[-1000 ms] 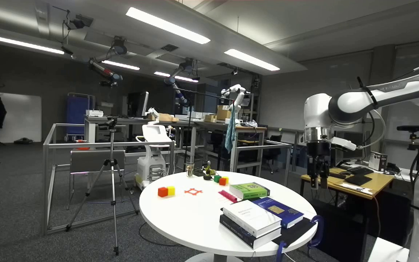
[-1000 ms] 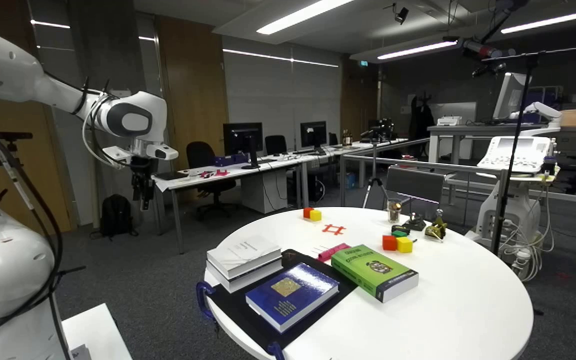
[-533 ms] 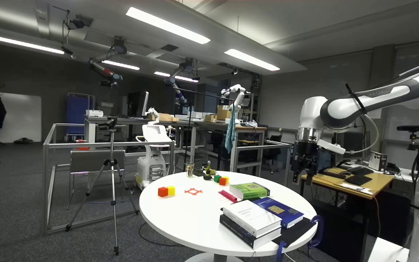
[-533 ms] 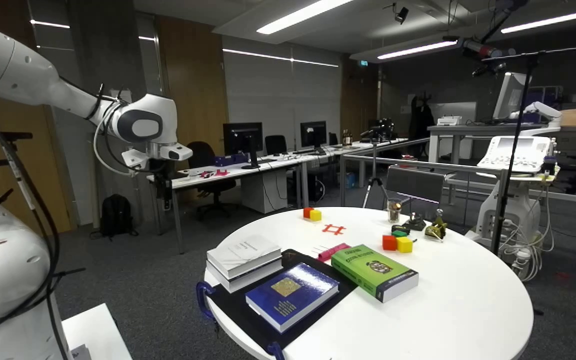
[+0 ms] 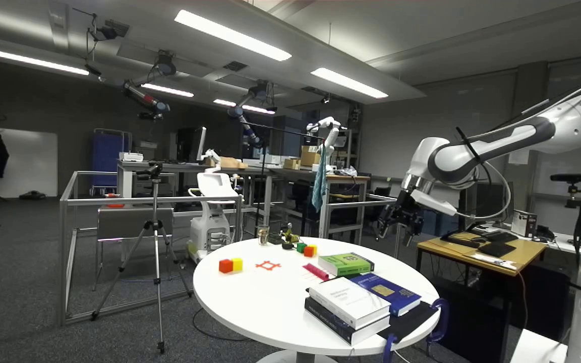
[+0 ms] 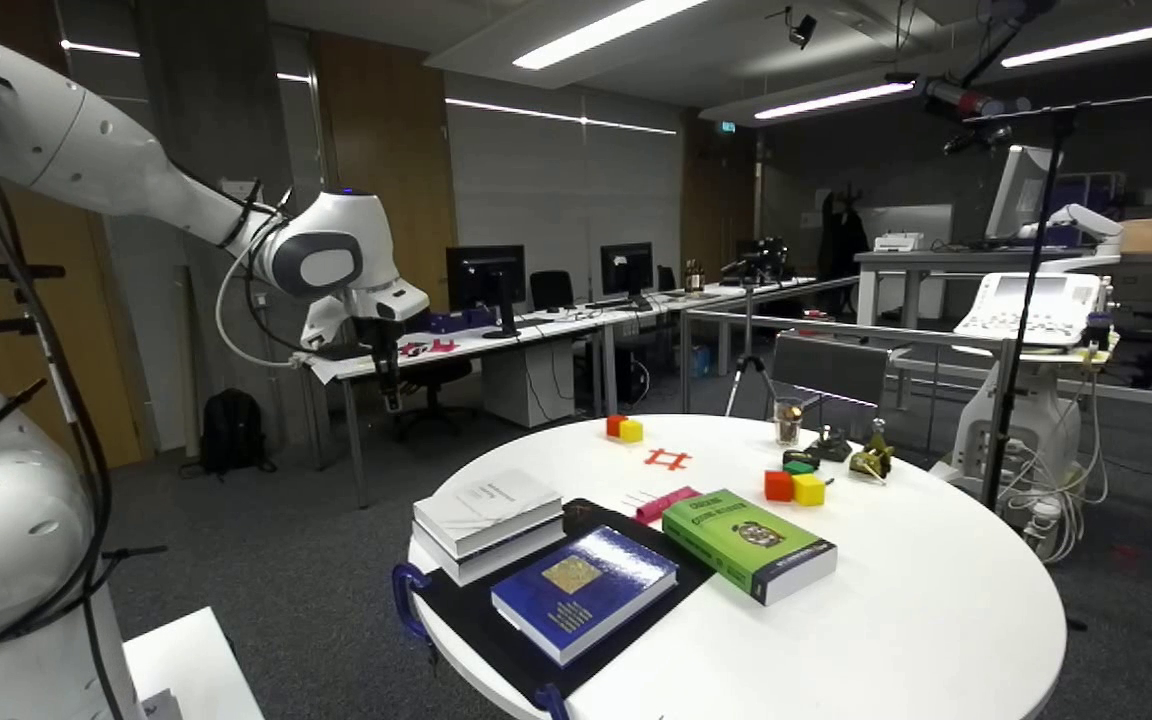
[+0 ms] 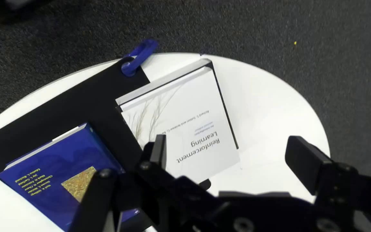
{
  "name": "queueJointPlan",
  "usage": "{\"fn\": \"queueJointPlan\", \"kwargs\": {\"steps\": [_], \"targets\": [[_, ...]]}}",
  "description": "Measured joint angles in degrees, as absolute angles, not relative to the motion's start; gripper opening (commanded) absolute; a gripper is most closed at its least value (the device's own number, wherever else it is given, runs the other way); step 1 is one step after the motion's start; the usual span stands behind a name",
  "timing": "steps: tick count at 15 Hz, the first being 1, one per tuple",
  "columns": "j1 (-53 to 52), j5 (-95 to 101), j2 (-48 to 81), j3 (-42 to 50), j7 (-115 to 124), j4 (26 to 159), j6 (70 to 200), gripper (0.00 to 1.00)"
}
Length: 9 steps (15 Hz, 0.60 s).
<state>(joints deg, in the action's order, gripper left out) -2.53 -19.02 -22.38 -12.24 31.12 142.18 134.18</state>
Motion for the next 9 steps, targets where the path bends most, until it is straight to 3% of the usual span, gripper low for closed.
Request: {"fn": "queueJointPlan", "kwargs": {"steps": [9], "targets": [[2.8, -13.3, -10.6, -8.4, 48.1, 135.1, 144.0, 1.0]]}}
